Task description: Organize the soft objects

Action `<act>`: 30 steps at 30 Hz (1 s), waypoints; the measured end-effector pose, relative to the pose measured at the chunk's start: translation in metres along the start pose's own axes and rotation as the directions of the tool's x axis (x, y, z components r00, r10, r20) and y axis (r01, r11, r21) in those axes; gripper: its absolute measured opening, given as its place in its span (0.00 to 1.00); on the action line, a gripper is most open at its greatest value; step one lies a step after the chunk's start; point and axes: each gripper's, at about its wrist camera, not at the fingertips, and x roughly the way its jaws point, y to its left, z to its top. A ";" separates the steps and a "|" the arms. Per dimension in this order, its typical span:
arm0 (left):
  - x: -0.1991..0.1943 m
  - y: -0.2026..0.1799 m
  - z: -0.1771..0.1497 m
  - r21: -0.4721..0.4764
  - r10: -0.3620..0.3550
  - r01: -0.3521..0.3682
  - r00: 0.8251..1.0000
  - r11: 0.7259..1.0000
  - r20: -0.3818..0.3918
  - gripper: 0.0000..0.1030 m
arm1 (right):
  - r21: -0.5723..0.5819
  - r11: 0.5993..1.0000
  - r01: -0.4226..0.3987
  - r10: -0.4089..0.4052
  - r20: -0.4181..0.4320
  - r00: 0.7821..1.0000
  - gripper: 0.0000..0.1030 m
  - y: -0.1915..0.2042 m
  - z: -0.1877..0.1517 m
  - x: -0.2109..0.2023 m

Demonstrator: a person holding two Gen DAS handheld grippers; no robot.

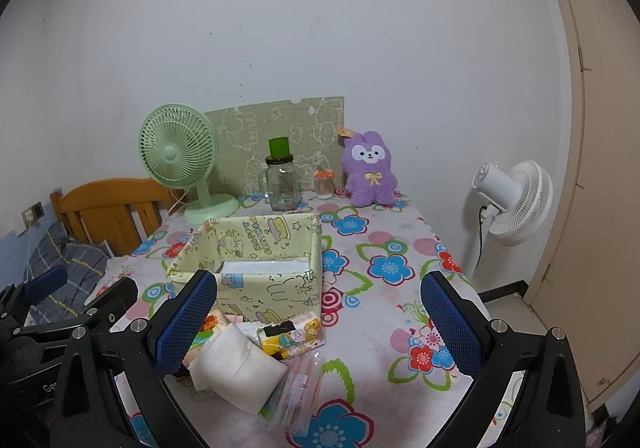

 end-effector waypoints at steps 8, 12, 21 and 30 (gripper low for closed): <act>0.003 0.000 0.000 0.004 -0.003 0.003 1.000 1.000 -0.001 0.99 | 0.001 1.000 0.007 -0.007 0.004 1.000 1.00 0.000 0.000 0.000; 0.003 0.000 0.000 0.003 -0.003 0.003 1.000 1.000 -0.001 0.99 | 0.004 1.000 0.008 -0.008 0.004 1.000 1.00 0.000 0.000 0.000; 0.003 -0.001 0.000 0.003 -0.002 0.002 1.000 1.000 0.000 0.99 | 0.009 1.000 0.013 -0.013 0.004 1.000 1.00 -0.003 0.001 0.000; 0.003 -0.003 -0.001 0.005 -0.003 0.003 1.000 1.000 0.003 0.99 | 0.010 1.000 0.016 -0.016 0.006 1.000 1.00 -0.003 0.001 -0.002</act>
